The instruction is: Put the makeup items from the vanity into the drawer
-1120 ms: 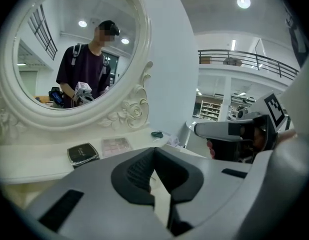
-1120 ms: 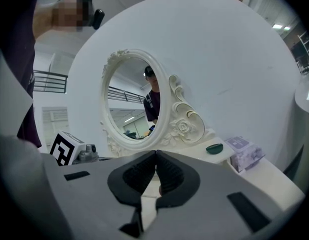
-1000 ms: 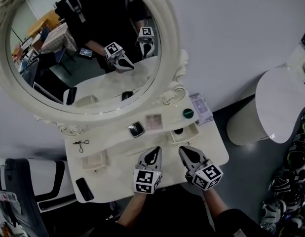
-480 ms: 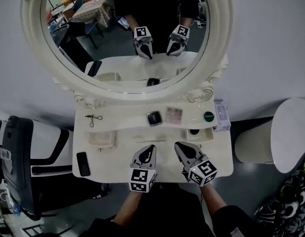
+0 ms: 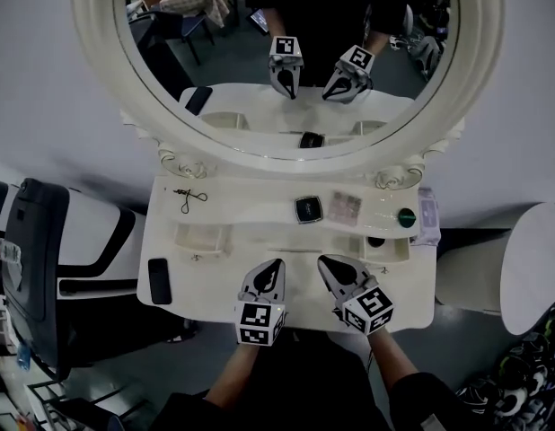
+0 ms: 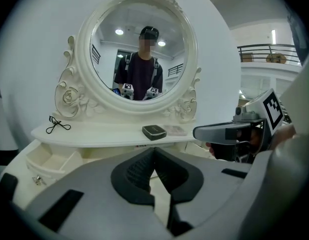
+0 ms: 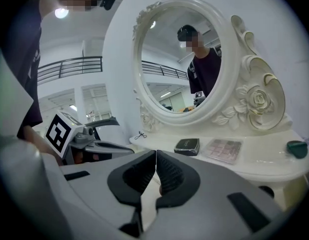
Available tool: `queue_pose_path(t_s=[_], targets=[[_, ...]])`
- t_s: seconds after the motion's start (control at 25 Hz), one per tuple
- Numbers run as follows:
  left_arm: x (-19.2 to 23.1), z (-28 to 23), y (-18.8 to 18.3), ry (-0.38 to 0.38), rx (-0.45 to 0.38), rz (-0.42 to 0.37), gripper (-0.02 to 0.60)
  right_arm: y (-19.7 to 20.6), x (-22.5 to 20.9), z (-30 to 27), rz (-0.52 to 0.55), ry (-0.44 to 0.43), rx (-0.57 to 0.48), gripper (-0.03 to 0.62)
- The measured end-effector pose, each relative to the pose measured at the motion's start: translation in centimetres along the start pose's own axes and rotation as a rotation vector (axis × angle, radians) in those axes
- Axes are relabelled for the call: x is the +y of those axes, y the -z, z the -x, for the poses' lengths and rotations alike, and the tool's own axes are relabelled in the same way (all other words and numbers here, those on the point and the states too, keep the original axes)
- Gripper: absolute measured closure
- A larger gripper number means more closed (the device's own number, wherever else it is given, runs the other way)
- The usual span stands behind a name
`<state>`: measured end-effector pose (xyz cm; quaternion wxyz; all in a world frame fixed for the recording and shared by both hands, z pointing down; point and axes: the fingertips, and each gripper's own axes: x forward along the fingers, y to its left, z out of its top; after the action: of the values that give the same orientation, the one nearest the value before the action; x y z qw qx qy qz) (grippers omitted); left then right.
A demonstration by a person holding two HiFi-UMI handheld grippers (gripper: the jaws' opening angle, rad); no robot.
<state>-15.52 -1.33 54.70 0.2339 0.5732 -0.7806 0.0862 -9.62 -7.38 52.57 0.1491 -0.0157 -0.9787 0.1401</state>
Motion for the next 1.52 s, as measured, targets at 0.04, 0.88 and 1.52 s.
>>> queue_pose_path(t_s=[0.04, 0.88, 1.52], targets=[[0.2, -0.1, 0.2, -0.002, 0.003, 0.002, 0.568, 0.3, 0.1, -0.5, 0.018, -0.005, 0.022, 0.569], [4.0, -3.2, 4.0, 0.011, 0.058, 0.034, 0.568, 8.6, -0.2, -10.4, 0.443, -0.181, 0.504, 0.523], [6.1, -4.5, 5.6, 0.018, 0.071, 0.088, 0.566, 13.3, -1.2, -13.1, 0.562, -0.278, 0.714, 0.513]])
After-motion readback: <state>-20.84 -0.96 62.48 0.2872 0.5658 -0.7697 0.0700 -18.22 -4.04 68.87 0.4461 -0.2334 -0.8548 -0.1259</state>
